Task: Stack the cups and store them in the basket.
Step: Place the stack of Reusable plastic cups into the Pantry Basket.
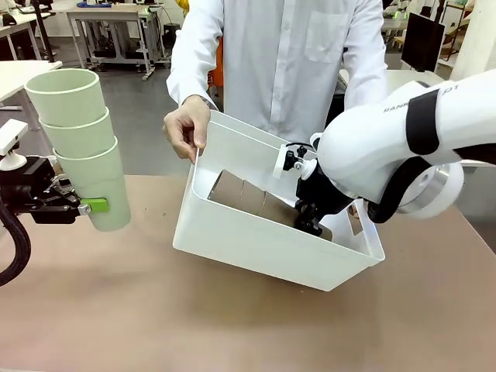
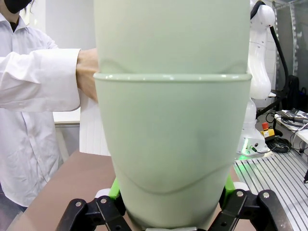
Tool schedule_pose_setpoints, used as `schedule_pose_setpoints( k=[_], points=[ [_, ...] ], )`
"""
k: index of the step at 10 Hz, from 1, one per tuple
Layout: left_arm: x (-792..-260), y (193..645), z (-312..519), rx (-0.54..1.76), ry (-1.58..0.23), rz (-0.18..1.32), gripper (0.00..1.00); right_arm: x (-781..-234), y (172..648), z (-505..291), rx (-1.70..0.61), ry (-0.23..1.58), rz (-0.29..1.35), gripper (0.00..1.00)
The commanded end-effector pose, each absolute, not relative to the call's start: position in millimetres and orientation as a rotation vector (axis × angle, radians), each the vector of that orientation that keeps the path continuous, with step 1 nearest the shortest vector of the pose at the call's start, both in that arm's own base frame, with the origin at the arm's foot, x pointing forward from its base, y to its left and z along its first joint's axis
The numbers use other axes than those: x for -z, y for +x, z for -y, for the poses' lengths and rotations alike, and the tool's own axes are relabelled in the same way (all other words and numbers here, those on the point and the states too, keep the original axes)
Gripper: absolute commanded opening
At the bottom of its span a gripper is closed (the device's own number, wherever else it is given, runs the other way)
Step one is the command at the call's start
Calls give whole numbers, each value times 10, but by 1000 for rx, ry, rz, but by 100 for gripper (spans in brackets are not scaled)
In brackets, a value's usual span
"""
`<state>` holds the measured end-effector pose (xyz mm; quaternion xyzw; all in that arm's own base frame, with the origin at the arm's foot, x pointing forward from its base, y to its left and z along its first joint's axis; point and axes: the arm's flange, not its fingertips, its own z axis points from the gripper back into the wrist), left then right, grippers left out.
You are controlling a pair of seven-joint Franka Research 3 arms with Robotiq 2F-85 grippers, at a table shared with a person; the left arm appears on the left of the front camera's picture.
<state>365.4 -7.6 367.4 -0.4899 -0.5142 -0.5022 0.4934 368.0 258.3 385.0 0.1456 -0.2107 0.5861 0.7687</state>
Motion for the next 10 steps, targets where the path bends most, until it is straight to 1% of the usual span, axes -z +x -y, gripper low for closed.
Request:
schedule_pose_setpoints(
  k=[1, 3, 4, 7, 10],
  points=[
    [-3724, 3643, 79, 1226, -1190, 1258, 85, -3816, 3657, -2601, -1264, 294, 449, 85],
    [-3724, 3643, 79, 1226, -1190, 1258, 85, -3748, 3657, -2616, -1291, 296, 436, 85],
    [-3724, 3643, 79, 1226, -1190, 1258, 85, -3748, 3660, -2610, -1320, 298, 444, 100],
    [-3724, 3643, 79, 1226, -1190, 1258, 85, -3861, 3627, -2533, -1318, 341, 460, 100],
    [-3724, 3643, 79, 1226, -1190, 1258, 85, -4253, 3592, -2297, -1305, 338, 448, 100]
  ],
)
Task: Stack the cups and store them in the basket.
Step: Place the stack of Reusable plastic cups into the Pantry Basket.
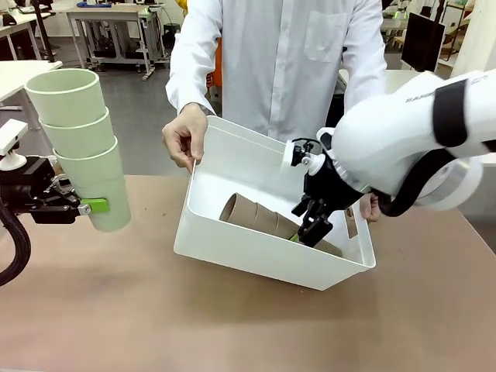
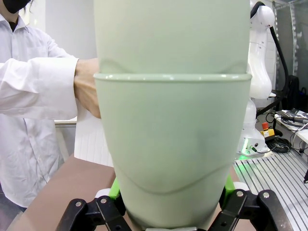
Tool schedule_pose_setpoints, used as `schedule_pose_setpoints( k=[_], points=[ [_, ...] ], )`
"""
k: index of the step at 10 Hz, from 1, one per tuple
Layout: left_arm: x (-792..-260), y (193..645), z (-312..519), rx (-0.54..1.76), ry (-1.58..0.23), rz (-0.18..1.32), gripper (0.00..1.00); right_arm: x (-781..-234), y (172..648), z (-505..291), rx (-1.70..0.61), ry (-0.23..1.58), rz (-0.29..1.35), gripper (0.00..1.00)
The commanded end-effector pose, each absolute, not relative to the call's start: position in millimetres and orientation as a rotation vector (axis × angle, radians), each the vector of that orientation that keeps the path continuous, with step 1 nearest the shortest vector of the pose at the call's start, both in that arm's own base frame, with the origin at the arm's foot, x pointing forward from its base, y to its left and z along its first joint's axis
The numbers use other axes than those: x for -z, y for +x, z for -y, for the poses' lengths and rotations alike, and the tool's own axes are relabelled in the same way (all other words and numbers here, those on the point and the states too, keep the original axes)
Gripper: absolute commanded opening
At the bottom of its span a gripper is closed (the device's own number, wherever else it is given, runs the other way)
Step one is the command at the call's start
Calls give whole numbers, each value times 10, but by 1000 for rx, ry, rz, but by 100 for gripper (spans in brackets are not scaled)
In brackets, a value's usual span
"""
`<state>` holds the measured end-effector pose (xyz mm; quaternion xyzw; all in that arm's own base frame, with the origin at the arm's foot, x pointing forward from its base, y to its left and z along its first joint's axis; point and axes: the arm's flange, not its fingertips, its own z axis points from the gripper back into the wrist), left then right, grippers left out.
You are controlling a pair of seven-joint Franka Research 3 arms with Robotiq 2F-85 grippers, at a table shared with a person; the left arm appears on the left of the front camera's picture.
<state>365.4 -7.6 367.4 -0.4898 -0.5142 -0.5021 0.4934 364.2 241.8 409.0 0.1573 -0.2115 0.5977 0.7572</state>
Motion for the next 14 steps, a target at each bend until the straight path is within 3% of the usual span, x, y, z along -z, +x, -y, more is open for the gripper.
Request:
schedule_pose_setpoints(
  k=[1, 7, 11, 14],
  points=[
    [-3724, 3643, 79, 1226, -1190, 1258, 85, -4401, 3596, -2191, -1299, 342, 466, 100],
    [-3724, 3643, 79, 1226, -1190, 1258, 85, -5613, 3353, -766, -1180, 555, 779, 100],
    [-3724, 3643, 79, 1226, -1190, 1258, 85, -5637, 3476, 391, -1122, 669, 836, 100],
    [-3724, 3643, 79, 1226, -1190, 1258, 85, -5599, 3370, 512, -1094, 655, 839, 100]
  ],
)
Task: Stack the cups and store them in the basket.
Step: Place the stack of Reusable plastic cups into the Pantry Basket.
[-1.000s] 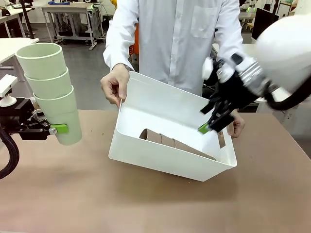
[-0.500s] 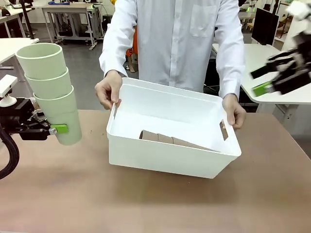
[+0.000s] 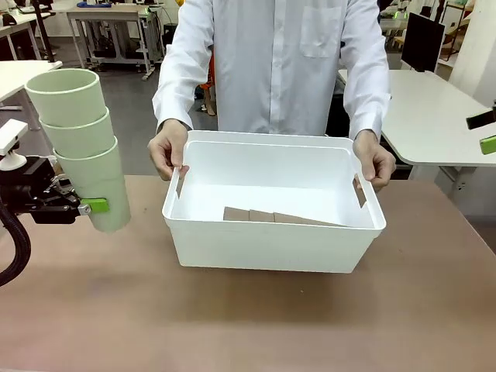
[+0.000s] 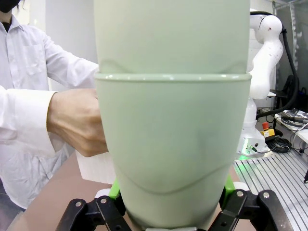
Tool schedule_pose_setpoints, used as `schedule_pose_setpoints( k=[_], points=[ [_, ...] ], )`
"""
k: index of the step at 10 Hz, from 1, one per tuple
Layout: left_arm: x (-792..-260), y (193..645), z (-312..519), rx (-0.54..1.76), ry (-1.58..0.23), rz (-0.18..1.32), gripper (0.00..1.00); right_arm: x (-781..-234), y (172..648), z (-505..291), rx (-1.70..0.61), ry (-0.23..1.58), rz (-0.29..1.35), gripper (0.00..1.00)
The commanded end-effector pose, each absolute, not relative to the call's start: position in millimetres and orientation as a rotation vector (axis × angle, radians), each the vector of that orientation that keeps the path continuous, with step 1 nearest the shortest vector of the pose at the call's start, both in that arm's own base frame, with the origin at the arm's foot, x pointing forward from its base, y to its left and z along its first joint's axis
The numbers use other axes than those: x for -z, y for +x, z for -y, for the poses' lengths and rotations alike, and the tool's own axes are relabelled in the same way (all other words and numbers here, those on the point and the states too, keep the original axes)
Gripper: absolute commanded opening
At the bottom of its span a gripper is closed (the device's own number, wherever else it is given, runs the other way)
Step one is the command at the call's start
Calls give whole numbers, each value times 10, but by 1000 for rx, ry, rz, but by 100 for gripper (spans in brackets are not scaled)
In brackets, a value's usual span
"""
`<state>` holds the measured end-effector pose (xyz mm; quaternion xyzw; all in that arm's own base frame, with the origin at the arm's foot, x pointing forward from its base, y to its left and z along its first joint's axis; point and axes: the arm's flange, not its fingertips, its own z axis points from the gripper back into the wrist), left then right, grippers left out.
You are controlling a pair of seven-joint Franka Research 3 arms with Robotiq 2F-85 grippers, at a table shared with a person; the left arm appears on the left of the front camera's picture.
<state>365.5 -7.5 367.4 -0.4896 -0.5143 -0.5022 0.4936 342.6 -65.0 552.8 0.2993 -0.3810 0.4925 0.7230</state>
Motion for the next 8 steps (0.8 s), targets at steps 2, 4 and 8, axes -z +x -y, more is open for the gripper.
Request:
schedule_pose_setpoints(
  k=[2, 4, 8],
  points=[
    [-3724, 3643, 79, 1226, -1190, 1258, 85, -5599, 3370, 512, -1094, 655, 839, 100],
    [-3724, 3643, 79, 1226, -1190, 1258, 85, -5599, 3370, 512, -1094, 655, 839, 100],
    [-3724, 3643, 79, 1226, -1190, 1258, 85, -5599, 3370, 512, -1094, 655, 839, 100]
  ],
)
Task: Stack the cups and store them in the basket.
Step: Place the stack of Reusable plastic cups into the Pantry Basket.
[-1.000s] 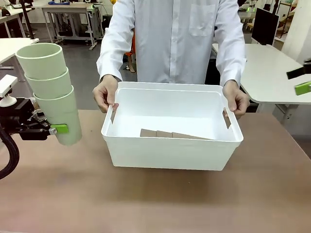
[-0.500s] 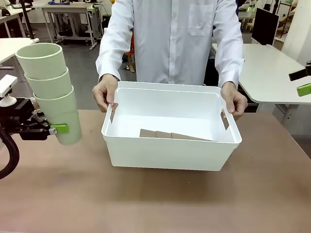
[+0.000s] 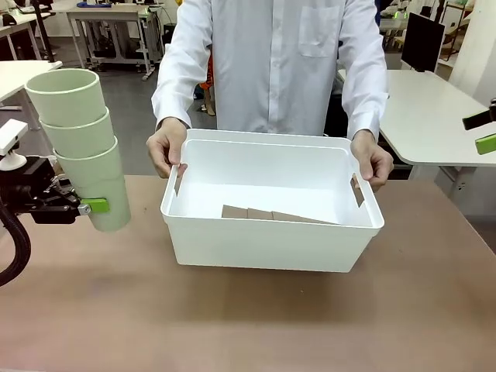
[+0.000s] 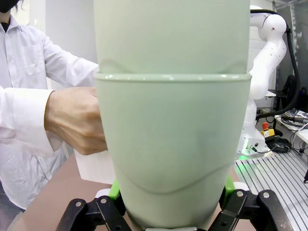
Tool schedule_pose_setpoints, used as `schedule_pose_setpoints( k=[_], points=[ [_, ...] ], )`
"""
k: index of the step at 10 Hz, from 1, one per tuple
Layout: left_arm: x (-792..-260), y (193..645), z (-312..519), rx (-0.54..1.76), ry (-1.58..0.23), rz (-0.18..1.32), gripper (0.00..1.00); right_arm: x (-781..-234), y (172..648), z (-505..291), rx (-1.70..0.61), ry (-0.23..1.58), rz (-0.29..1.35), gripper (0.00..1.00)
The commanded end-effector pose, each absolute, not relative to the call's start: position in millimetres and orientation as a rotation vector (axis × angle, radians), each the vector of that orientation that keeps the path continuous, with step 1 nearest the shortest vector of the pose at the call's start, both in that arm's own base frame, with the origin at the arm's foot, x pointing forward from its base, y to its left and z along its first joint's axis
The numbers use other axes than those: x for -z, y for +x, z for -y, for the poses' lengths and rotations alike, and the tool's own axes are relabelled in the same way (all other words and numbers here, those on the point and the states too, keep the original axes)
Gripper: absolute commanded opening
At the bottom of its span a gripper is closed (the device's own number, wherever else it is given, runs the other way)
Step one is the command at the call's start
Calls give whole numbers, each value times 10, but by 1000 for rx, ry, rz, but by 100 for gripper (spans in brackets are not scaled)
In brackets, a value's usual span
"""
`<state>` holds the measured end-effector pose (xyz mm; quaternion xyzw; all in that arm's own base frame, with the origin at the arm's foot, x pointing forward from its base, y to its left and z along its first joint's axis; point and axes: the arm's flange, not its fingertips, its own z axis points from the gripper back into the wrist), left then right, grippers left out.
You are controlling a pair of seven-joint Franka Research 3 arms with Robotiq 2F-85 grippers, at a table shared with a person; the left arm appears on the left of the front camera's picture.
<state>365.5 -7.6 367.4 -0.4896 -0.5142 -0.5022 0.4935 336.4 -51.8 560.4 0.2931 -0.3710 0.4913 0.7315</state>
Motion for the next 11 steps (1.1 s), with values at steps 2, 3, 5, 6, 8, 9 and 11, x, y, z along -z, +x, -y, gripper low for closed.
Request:
schedule_pose_setpoints(
  k=[2, 3, 5, 6, 8, 9, 11],
  points=[
    [-3724, 3643, 79, 1226, -1190, 1258, 85, -5599, 3370, 512, -1094, 655, 839, 100],
    [-3724, 3643, 79, 1226, -1190, 1258, 85, -5599, 3370, 512, -1094, 655, 839, 100],
    [-3724, 3643, 79, 1226, -1190, 1258, 85, -5599, 3370, 512, -1094, 655, 839, 100],
    [-3724, 3643, 79, 1226, -1190, 1258, 85, -5599, 3370, 512, -1094, 655, 839, 100],
    [-3724, 3643, 79, 1226, -1190, 1258, 85, -5599, 3370, 512, -1094, 655, 839, 100],
    [-3724, 3643, 79, 1226, -1190, 1258, 85, -5599, 3370, 512, -1094, 655, 839, 100],
    [-3674, 3655, 76, 1218, -1187, 1247, 85, -5599, 3370, 512, -1094, 655, 839, 100]
  ],
)
